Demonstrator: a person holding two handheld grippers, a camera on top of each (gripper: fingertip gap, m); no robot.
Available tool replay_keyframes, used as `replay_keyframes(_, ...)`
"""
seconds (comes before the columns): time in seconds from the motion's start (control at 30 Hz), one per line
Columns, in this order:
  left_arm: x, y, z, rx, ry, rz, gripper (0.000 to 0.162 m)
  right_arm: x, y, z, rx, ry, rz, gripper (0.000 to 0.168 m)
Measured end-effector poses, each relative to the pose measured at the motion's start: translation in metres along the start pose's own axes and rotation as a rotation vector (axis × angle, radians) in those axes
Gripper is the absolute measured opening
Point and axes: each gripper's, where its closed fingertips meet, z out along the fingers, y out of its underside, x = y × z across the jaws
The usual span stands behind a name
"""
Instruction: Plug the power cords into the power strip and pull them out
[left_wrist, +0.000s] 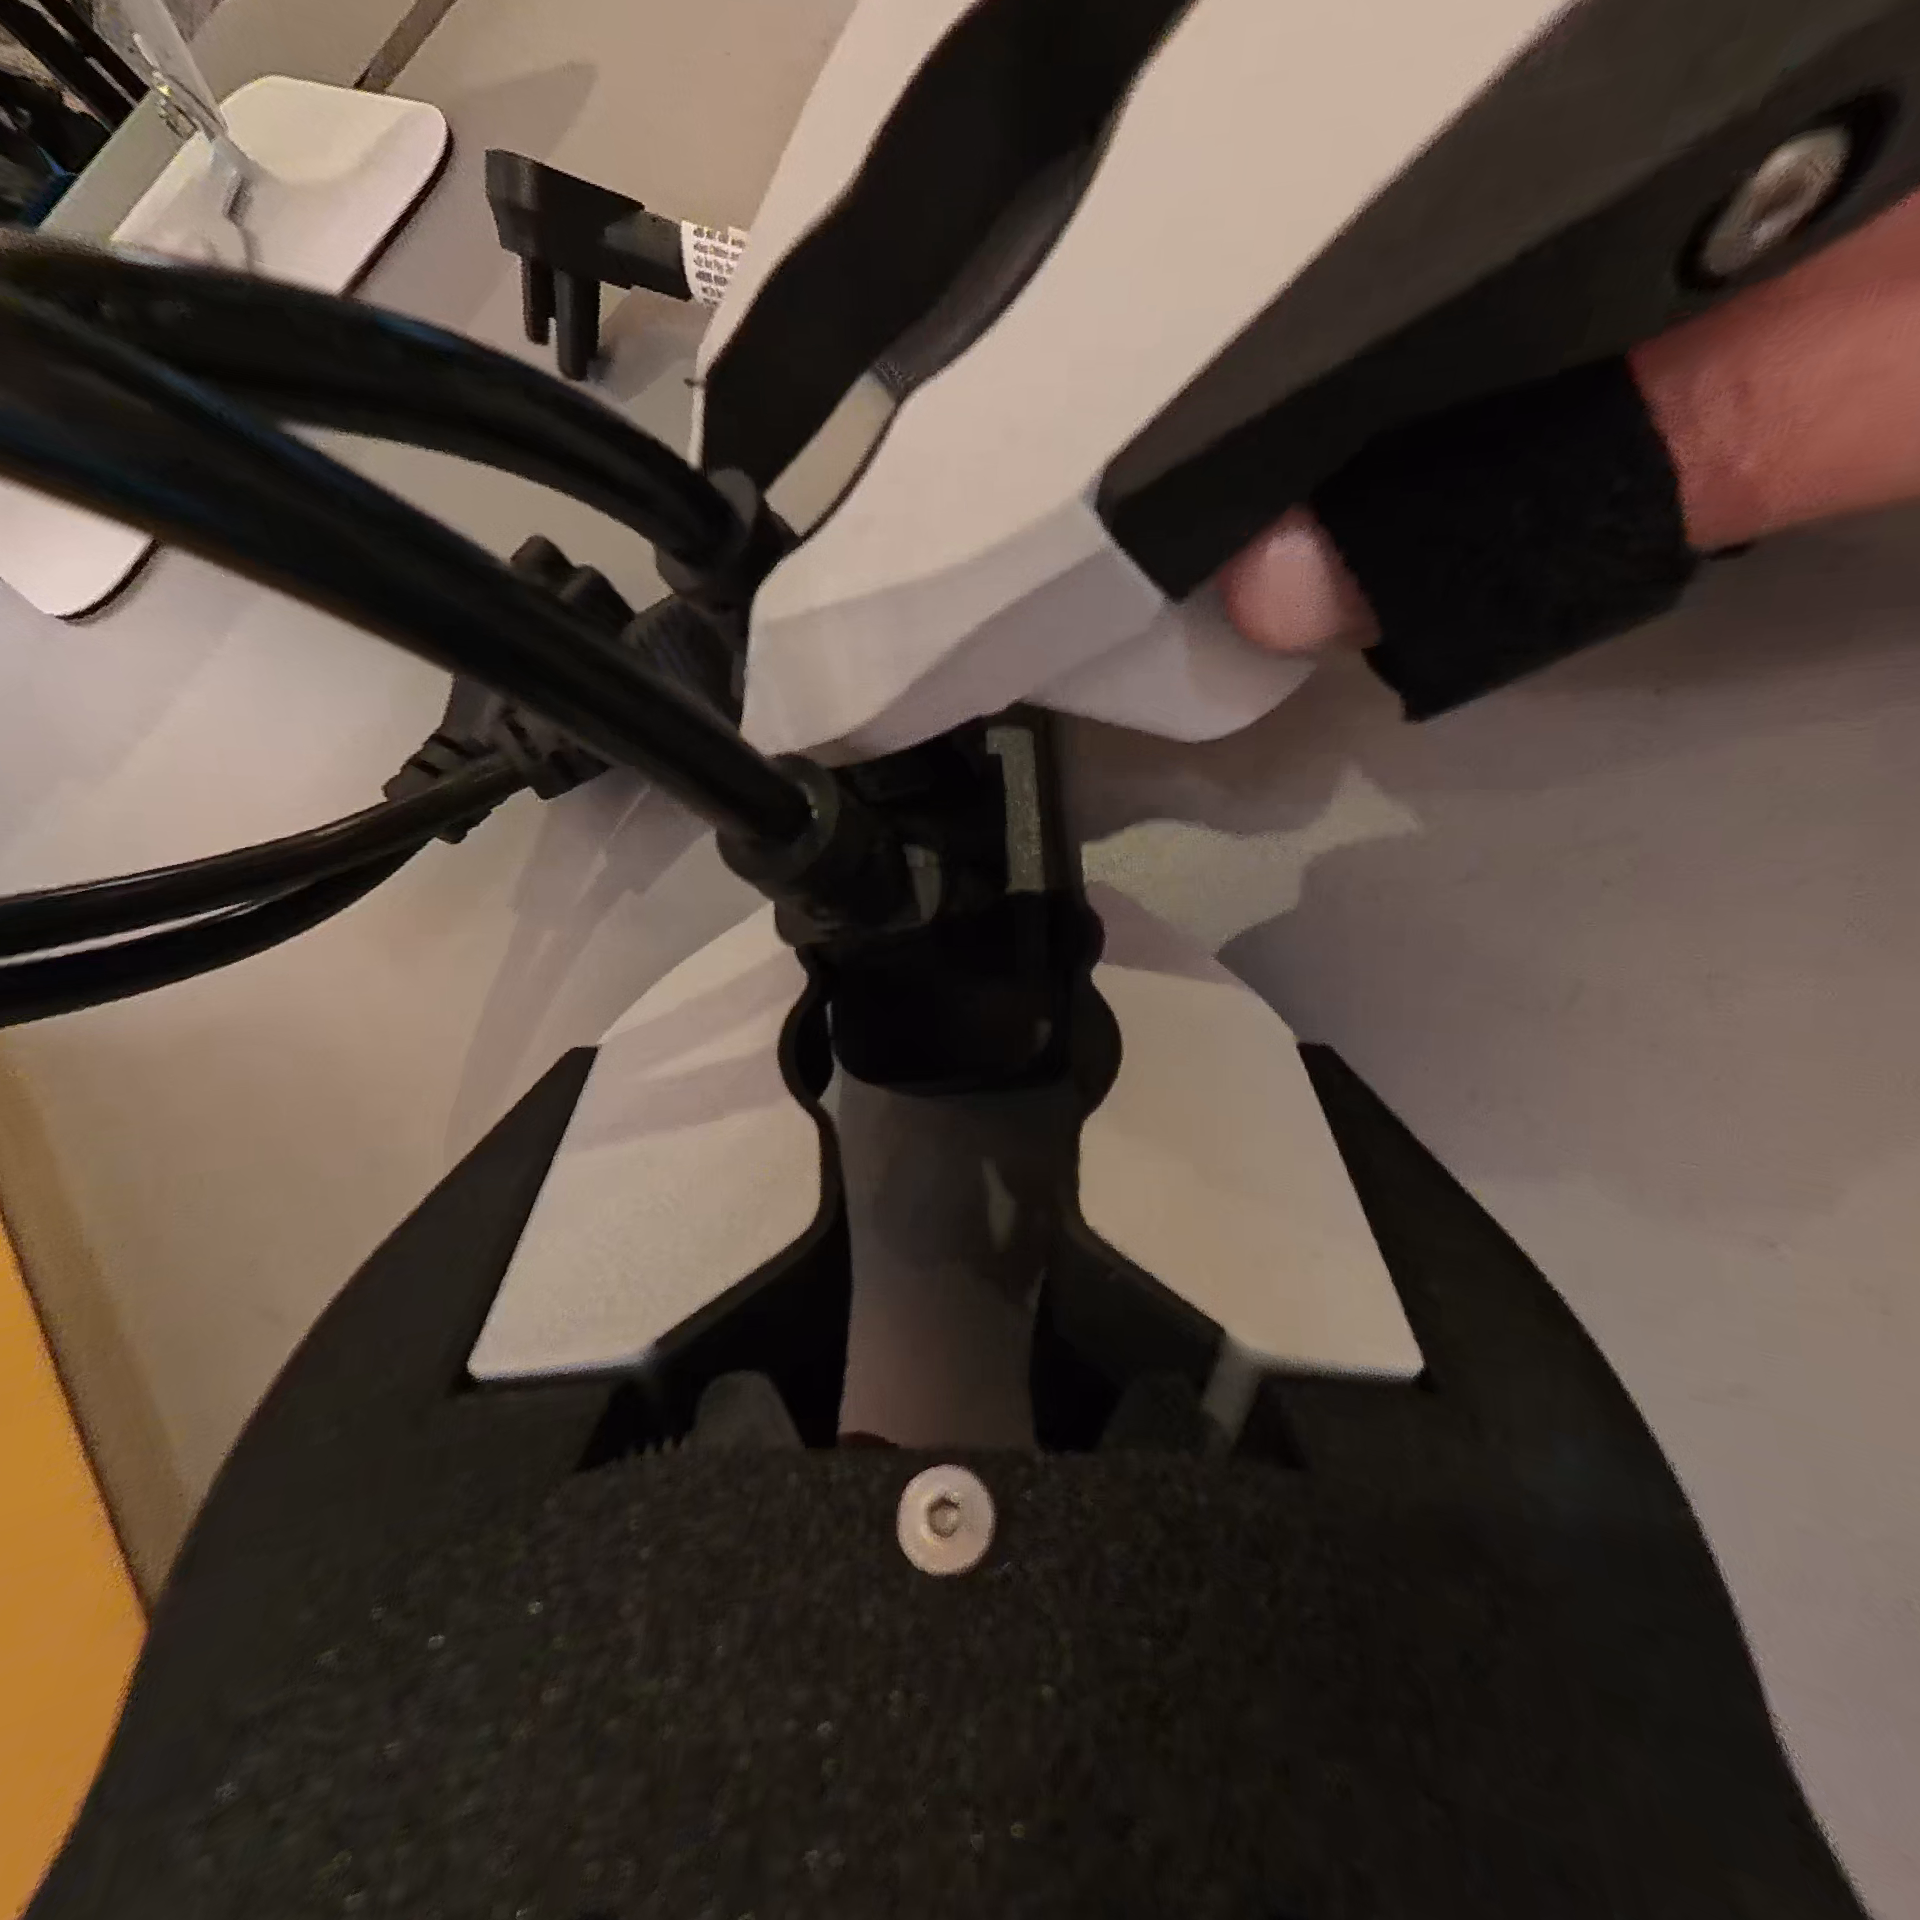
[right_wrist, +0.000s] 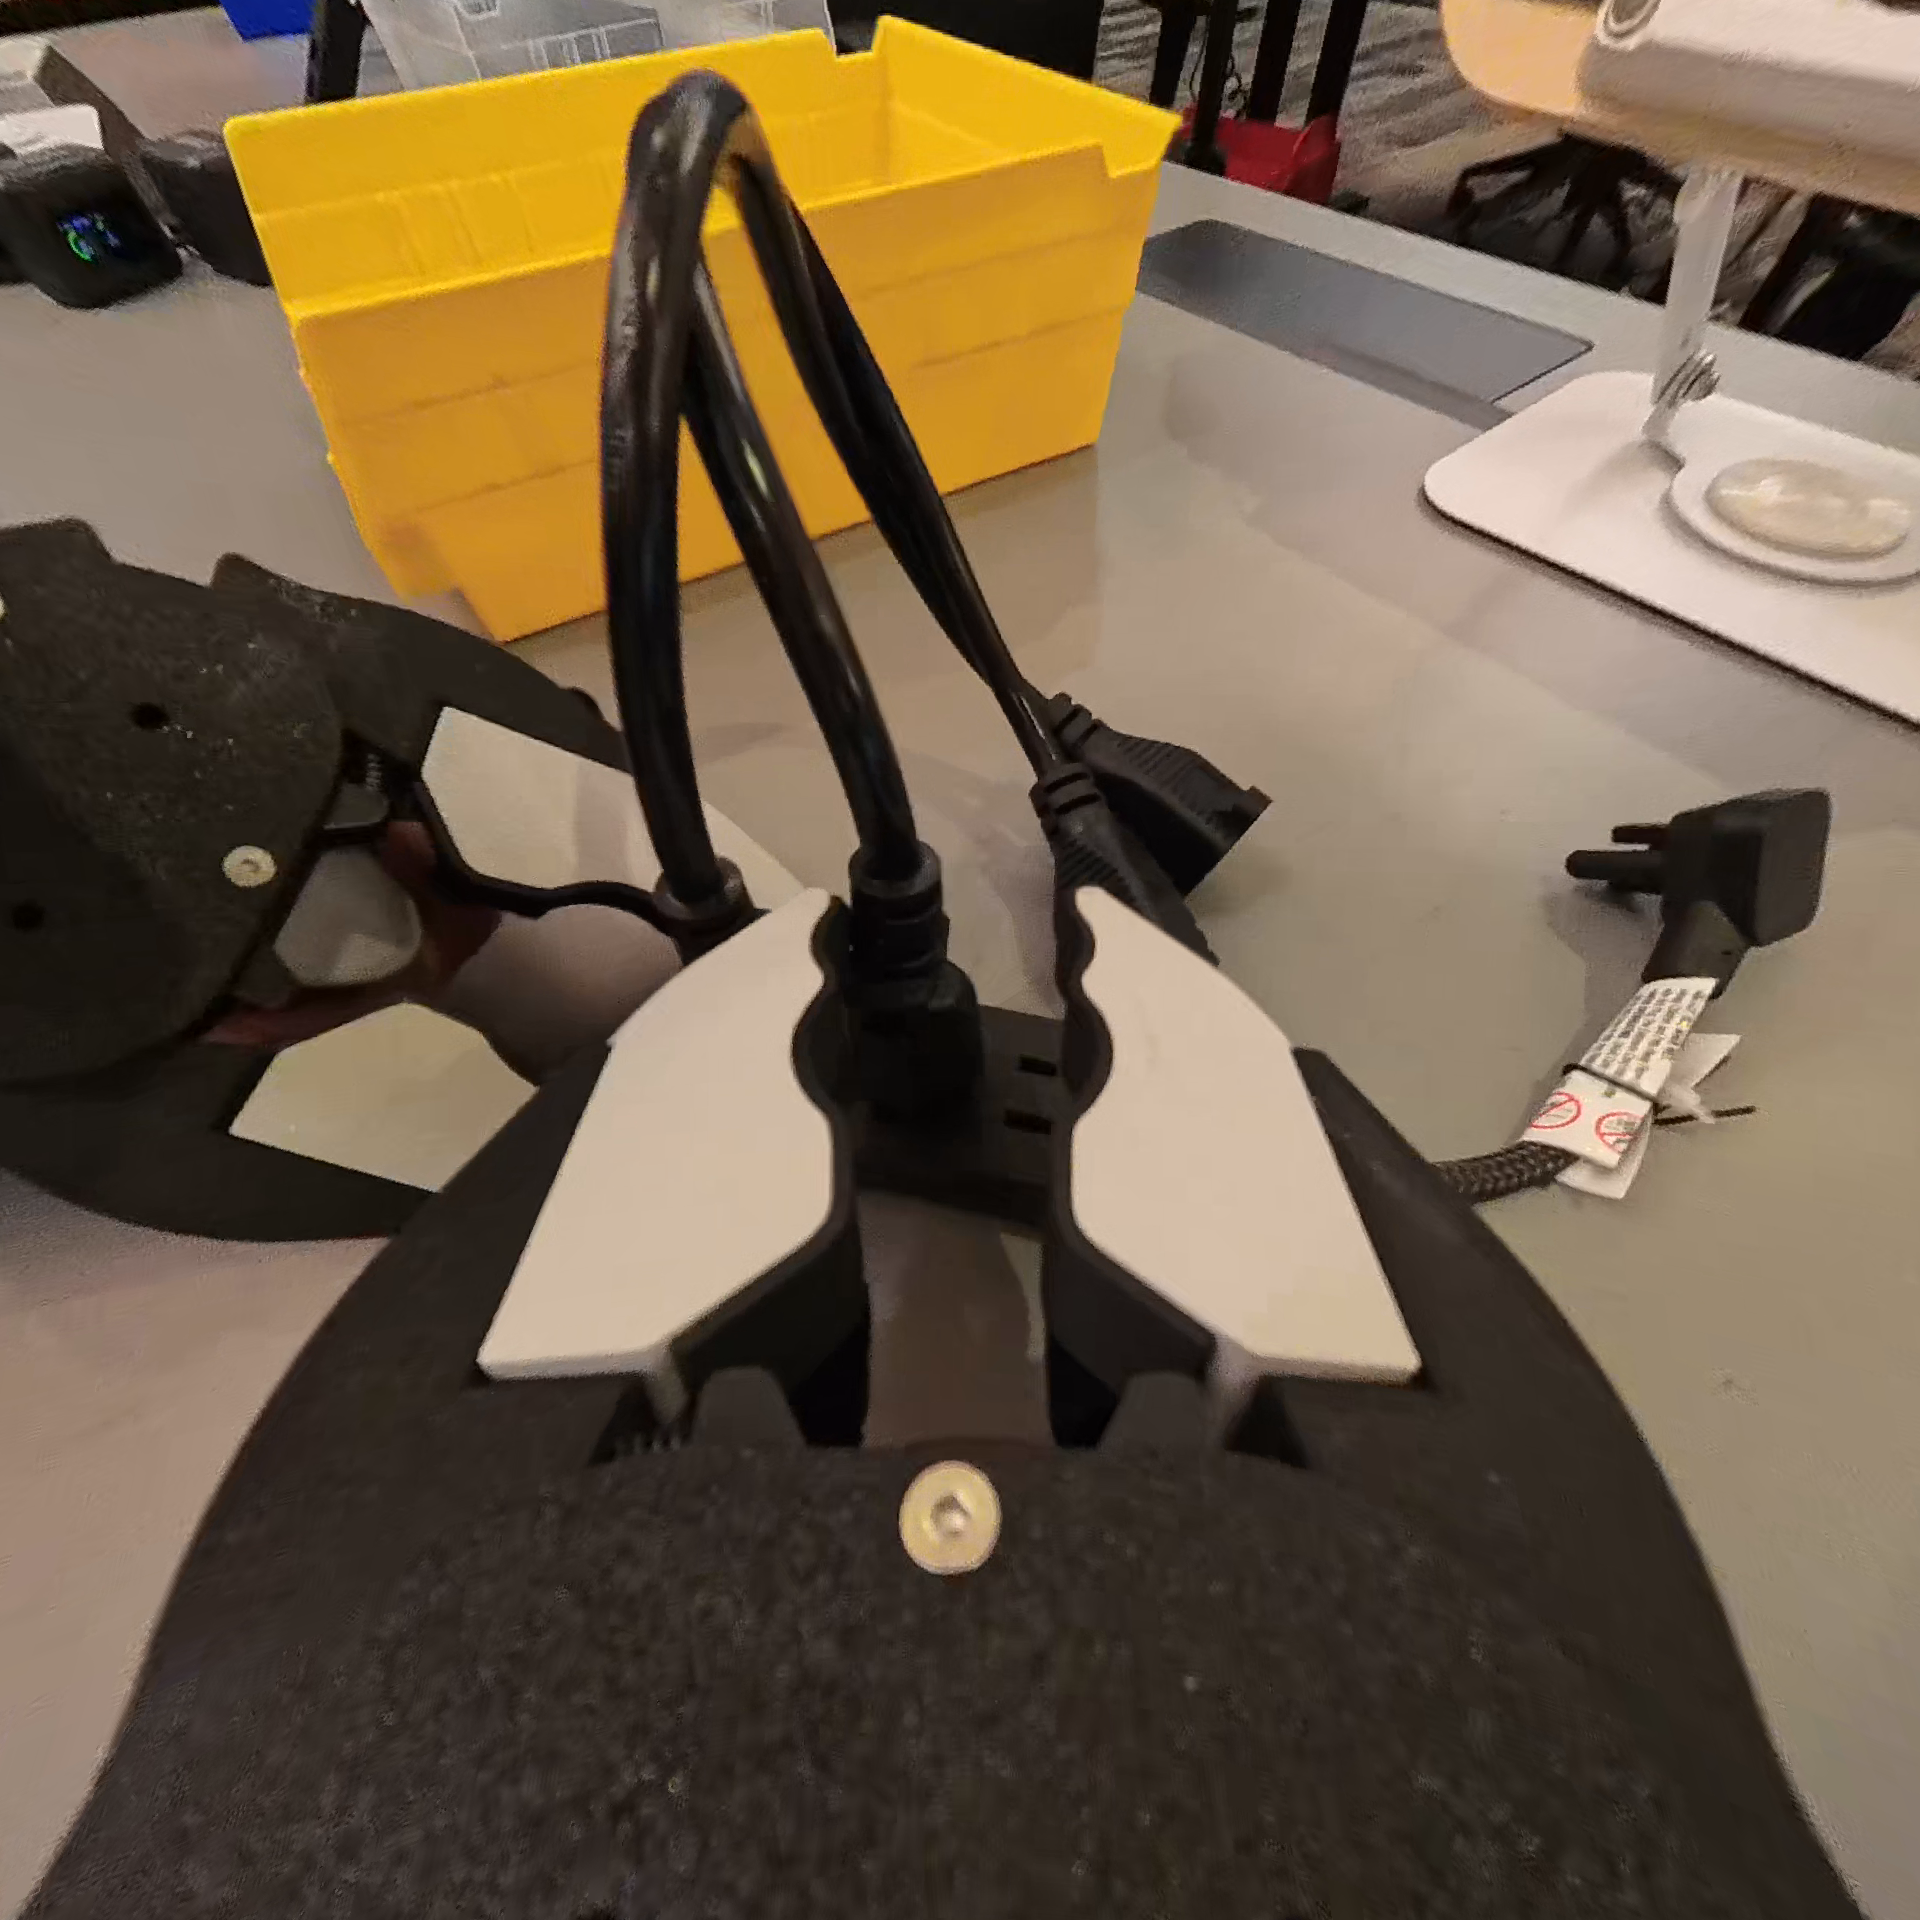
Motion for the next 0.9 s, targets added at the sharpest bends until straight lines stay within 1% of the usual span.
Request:
replay_keyframes(0.07, 0.0, 0.0, 0.0, -0.001, -0.009, 0.002, 0.042, 0.001, 0.001, 0.002, -0.003, -0.016, 0.06, 0.042)
replay_keyframes(0.13, 0.0, -0.001, 0.0, 0.003, -0.014, -0.01, 0.041, 0.001, 0.003, 0.003, -0.002, -0.026, 0.092, 0.043)
replay_keyframes(0.27, 0.002, -0.004, 0.002, 0.014, -0.02, -0.029, 0.041, 0.005, 0.003, -0.007, -0.099, 0.115, -0.011, 0.042)
replay_keyframes(0.33, 0.002, -0.004, 0.001, 0.015, -0.033, -0.035, 0.042, 0.002, 0.012, -0.013, -0.166, 0.135, -0.021, 0.038)
replay_keyframes(0.4, 0.002, -0.004, 0.001, 0.013, -0.039, -0.039, 0.041, -0.003, 0.027, -0.016, -0.214, 0.117, -0.003, 0.038)
replay_keyframes(0.47, 0.002, -0.003, 0.0, 0.013, -0.041, -0.041, 0.042, 0.001, 0.039, -0.019, -0.22, 0.15, 0.005, 0.038)
replay_keyframes(0.53, 0.004, -0.003, 0.0, 0.015, -0.038, -0.037, 0.042, -0.003, 0.04, -0.017, -0.19, 0.12, 0.018, 0.039)
replay_keyframes(0.6, 0.006, -0.004, -0.001, 0.019, -0.031, -0.028, 0.042, -0.006, 0.034, -0.013, -0.164, 0.106, 0.007, 0.039)
replay_keyframes(0.7, 0.008, -0.003, -0.003, 0.02, -0.029, -0.028, 0.042, -0.002, 0.029, -0.009, -0.157, 0.122, -0.029, 0.036)
replay_keyframes(0.87, 0.006, -0.001, -0.004, 0.017, -0.035, -0.037, 0.042, -0.012, 0.029, -0.003, -0.139, -0.013, 0.072, 0.025)
replay_keyframes(0.9, 0.006, -0.002, -0.004, 0.016, -0.039, -0.036, 0.042, -0.011, 0.028, -0.003, -0.139, -0.011, 0.068, 0.025)
